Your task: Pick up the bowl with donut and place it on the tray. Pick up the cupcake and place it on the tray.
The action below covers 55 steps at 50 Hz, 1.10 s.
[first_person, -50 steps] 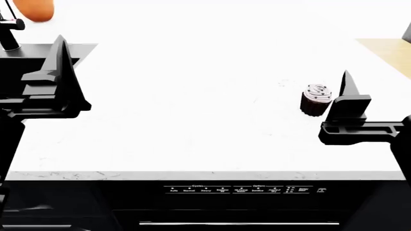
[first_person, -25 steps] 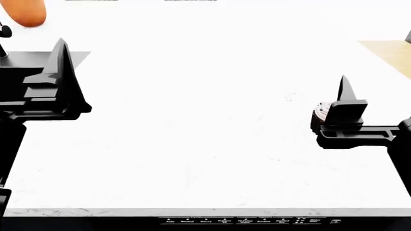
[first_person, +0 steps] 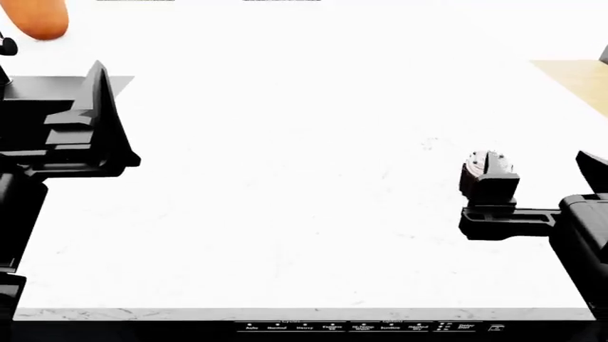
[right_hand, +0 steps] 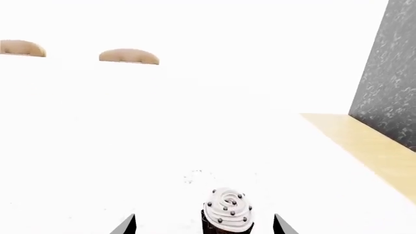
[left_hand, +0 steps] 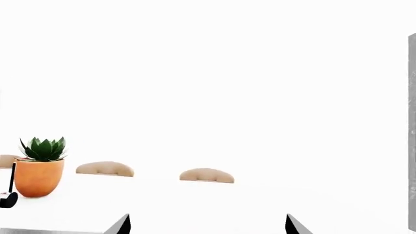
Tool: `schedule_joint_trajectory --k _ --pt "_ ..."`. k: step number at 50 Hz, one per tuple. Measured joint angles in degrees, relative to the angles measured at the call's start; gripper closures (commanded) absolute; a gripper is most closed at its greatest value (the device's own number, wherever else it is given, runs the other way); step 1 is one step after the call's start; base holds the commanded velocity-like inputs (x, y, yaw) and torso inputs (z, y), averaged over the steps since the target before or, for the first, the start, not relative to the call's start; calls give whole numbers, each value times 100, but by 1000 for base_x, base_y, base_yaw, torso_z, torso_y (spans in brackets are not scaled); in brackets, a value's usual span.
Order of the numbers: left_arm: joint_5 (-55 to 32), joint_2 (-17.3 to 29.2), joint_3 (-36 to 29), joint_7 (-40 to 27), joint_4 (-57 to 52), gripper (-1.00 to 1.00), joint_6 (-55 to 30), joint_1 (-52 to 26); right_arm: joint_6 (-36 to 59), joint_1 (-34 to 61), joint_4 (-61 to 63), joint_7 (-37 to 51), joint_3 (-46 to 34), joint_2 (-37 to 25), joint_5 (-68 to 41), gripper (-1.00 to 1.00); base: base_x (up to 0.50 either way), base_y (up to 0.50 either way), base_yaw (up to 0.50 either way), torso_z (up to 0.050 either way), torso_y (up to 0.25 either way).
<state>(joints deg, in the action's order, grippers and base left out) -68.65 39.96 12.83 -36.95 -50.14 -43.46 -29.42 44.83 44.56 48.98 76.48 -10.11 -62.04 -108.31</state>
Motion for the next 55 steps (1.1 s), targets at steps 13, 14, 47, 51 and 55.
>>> schedule_joint_trajectory --k 13,14,47,51,55 --pt "167 -50 -103 96 59 -100 49 49 -115 -465 -401 -93 -41 175 442 -100 0 0 0 0 0" --pt "177 -52 -108 102 61 -100 53 52 -119 -488 -437 -98 -51 193 476 -100 0 0 0 0 0" --pt "436 -137 -318 261 225 -100 156 106 84 -208 -1981 -732 -694 987 1674 -100 0 0 0 0 0" --pt "469 -156 -347 279 251 -100 173 108 87 -174 -2145 -822 -750 1056 1802 -100 0 0 0 0 0" --pt "494 -169 -369 294 276 -100 187 103 98 -142 -2294 -914 -808 1118 1904 -100 0 0 0 0 0"
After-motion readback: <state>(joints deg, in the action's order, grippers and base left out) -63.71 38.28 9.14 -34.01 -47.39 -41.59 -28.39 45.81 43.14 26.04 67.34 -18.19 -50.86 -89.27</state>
